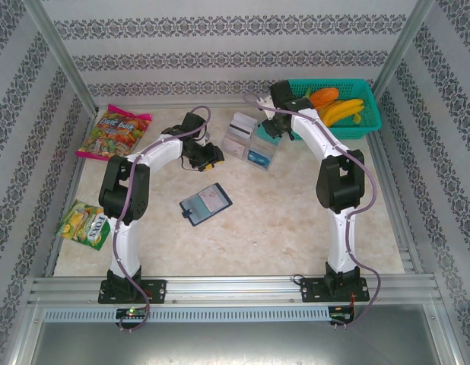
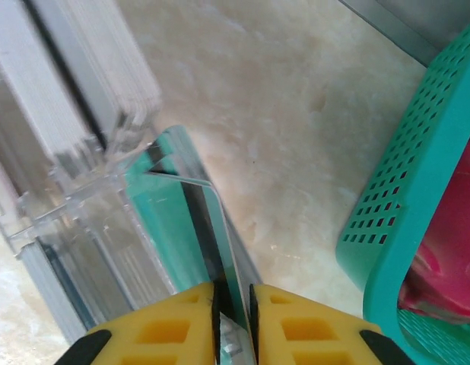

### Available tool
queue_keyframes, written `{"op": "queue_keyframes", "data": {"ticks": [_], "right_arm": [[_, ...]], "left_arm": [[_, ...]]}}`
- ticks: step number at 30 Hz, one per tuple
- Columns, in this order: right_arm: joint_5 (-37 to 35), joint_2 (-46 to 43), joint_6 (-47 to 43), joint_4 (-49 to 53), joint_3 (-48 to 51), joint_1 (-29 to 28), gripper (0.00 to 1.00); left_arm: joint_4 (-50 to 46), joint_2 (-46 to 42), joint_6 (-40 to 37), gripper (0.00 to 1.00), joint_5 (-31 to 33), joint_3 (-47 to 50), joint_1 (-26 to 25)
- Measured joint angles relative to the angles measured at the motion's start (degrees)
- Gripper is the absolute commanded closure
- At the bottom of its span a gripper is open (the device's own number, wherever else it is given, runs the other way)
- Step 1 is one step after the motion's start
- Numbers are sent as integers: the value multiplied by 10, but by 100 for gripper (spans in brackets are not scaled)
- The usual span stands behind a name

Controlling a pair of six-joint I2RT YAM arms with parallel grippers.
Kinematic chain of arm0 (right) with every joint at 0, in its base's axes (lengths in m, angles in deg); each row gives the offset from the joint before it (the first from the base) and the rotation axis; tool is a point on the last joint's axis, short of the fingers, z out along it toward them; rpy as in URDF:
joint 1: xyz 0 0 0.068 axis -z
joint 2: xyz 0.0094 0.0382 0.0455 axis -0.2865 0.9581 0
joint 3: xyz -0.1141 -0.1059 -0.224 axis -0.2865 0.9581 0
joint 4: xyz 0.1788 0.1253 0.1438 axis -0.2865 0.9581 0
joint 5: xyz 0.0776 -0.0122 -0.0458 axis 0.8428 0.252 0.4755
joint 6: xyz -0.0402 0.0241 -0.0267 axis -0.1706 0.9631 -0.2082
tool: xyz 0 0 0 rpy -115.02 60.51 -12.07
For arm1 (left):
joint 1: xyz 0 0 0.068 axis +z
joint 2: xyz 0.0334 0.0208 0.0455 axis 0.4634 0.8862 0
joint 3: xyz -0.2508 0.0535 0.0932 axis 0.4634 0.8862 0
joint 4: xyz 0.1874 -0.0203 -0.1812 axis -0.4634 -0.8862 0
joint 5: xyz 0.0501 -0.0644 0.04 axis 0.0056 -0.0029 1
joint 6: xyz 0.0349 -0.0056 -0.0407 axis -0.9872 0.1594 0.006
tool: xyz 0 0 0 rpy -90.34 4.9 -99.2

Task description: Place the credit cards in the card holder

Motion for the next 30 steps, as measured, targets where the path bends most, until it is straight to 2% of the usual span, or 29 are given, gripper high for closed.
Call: {"op": "queue_keyframes", "data": {"ticks": [10, 22, 30], "right_arm": [[31, -5, 2, 0, 2, 7, 87], [141, -33, 23, 0, 11, 36, 85], [145, -18, 23, 20, -9, 40, 84]], "left_arm": [[0, 0, 0, 57, 0, 0, 0], [0, 0, 0, 57, 0, 0, 0], [0, 0, 2, 57, -4, 0, 0]]}}
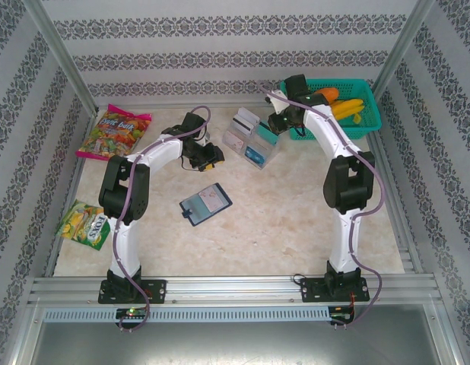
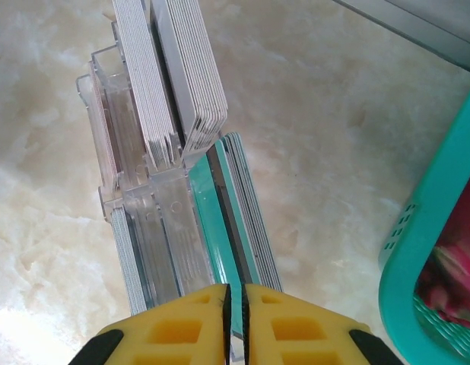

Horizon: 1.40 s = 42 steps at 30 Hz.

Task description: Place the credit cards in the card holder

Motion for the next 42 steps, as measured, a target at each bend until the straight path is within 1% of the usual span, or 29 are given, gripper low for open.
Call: {"op": "queue_keyframes", "data": {"ticks": [1, 2, 3, 6, 7, 11, 14, 21, 34, 42], "right_arm": [[0, 3, 0, 1, 0, 0, 79], [0, 6, 0, 2, 0, 0, 67], [-1, 10, 0, 2, 0, 0, 58], [-15, 16, -3, 3, 0, -1, 48], [-24, 17, -5, 3, 0, -2, 46], [-67, 19, -12, 4, -4, -12, 45], [-95, 35, -17, 10, -29, -22, 45], [-137, 79, -23, 27, -64, -30, 46], [-177, 88, -22, 35, -79, -30, 48], [-179, 88, -22, 35, -79, -30, 55]], "left_arm": [[0, 0, 0, 57, 0, 0, 0], [0, 0, 0, 57, 0, 0, 0], [0, 0, 0, 57, 0, 0, 0], [0, 0, 0, 57, 0, -2, 0], [0, 0, 0, 57, 0, -4, 0], [0, 0, 0, 57, 0, -12, -1], [0, 0, 0, 57, 0, -12, -4], [0, 0, 0, 57, 0, -12, -7], [0, 0, 0, 57, 0, -12, -8], [0, 0, 0, 57, 0, -12, -8]]}}
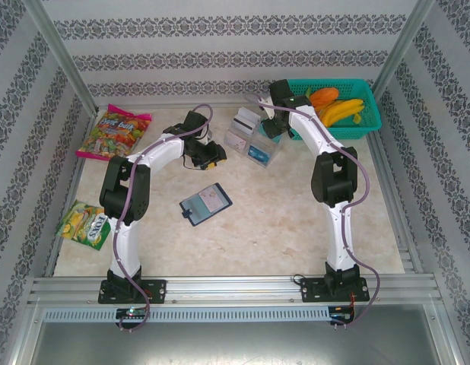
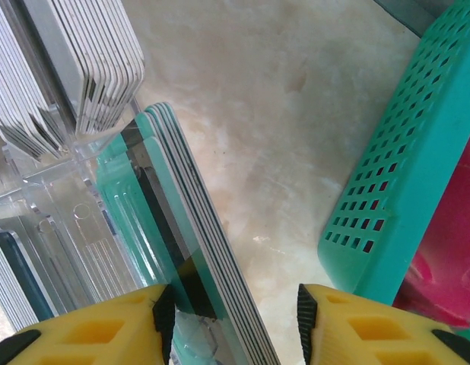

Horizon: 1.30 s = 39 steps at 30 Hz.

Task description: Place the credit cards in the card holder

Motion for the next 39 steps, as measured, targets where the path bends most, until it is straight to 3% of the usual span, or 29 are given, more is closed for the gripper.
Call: {"op": "queue_keyframes", "data": {"ticks": [14, 21, 39], "right_arm": [[4, -24, 1, -14, 6, 0, 63], [17, -27, -3, -19, 13, 3, 45], [17, 13, -7, 5, -11, 3, 48]], "left_arm": [[0, 0, 0, 57, 0, 0, 0], [0, 0, 0, 57, 0, 0, 0], [0, 0, 0, 57, 0, 0, 0]]}}
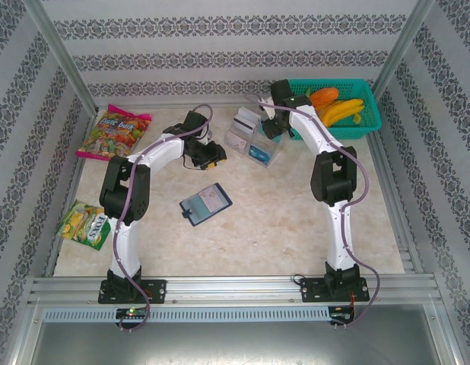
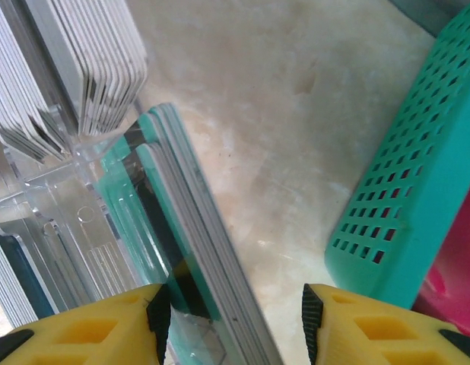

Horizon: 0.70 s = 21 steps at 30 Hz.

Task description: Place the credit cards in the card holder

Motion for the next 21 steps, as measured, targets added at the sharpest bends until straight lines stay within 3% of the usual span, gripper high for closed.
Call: {"op": "queue_keyframes", "data": {"ticks": [4, 14, 21], "right_arm": [[0, 3, 0, 5, -3, 0, 49], [-4, 4, -2, 11, -15, 0, 68], [-4, 1, -2, 10, -15, 0, 69]], "left_arm": [[0, 0, 0, 57, 0, 0, 0], [0, 0, 0, 57, 0, 0, 0], [0, 0, 0, 57, 0, 0, 0]]}}
